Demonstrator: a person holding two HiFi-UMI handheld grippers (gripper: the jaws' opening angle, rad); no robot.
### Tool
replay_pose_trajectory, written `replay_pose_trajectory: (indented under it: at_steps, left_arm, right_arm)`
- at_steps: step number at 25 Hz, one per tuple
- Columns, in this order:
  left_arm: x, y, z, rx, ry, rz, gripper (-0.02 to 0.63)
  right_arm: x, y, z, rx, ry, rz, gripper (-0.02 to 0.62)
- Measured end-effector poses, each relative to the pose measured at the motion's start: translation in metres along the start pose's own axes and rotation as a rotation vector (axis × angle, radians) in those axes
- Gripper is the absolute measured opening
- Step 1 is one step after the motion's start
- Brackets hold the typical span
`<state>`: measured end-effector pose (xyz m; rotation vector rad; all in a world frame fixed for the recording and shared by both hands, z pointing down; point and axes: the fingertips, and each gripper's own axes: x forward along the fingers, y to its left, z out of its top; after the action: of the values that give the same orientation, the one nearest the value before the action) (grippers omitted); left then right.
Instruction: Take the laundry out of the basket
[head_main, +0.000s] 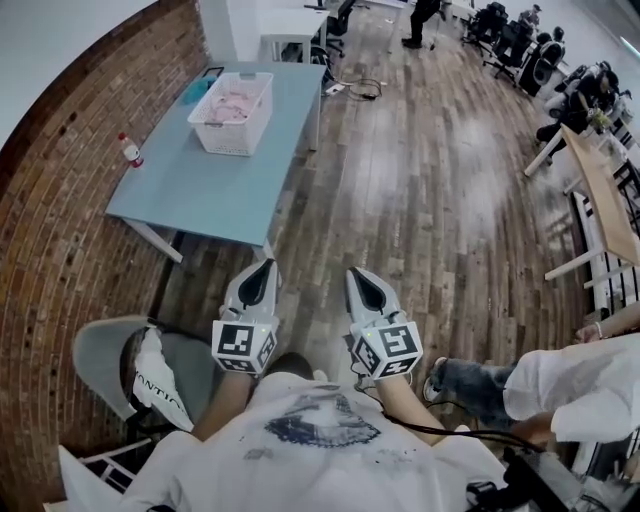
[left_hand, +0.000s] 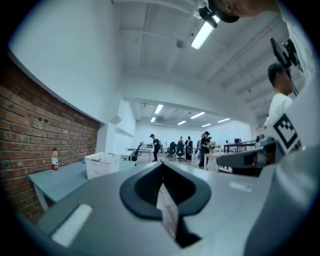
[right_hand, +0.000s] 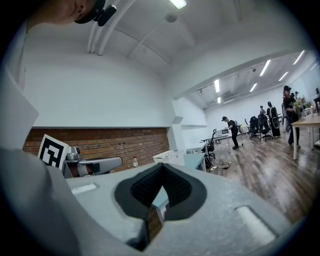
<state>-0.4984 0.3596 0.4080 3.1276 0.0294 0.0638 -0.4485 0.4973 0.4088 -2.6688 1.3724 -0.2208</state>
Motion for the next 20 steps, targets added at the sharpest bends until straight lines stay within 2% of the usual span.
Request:
replay_pose_trajectory:
  at_steps: [5,11,16,20]
  left_arm:
    - [0.027,-0.005,-0.003,-0.009,0.002,-0.022,-0.008]
    - [0.08,0.002,-0.002,-0.001,-0.01,-0.053,-0.008]
    - [0.143,0.03,-0.011,-0.024,0.0,-0.042,-0.009]
    - [0.21,0.066,-0.013,-0.037,0.008,-0.034,-0.009]
  right_arm:
    - [0.006,-0.024,0.002,-0.003,-0.003,-0.009,-0.003]
    - [0.04,-0.059,0.004,-0.008,0.001,-0.031,-0.003]
    - [0.097,-0.097,0.002,-0.006,0.038,-0.029,-0.003]
    - [0.168,-0.127,0.005,-0.007,0.07,-0.012,-0.003]
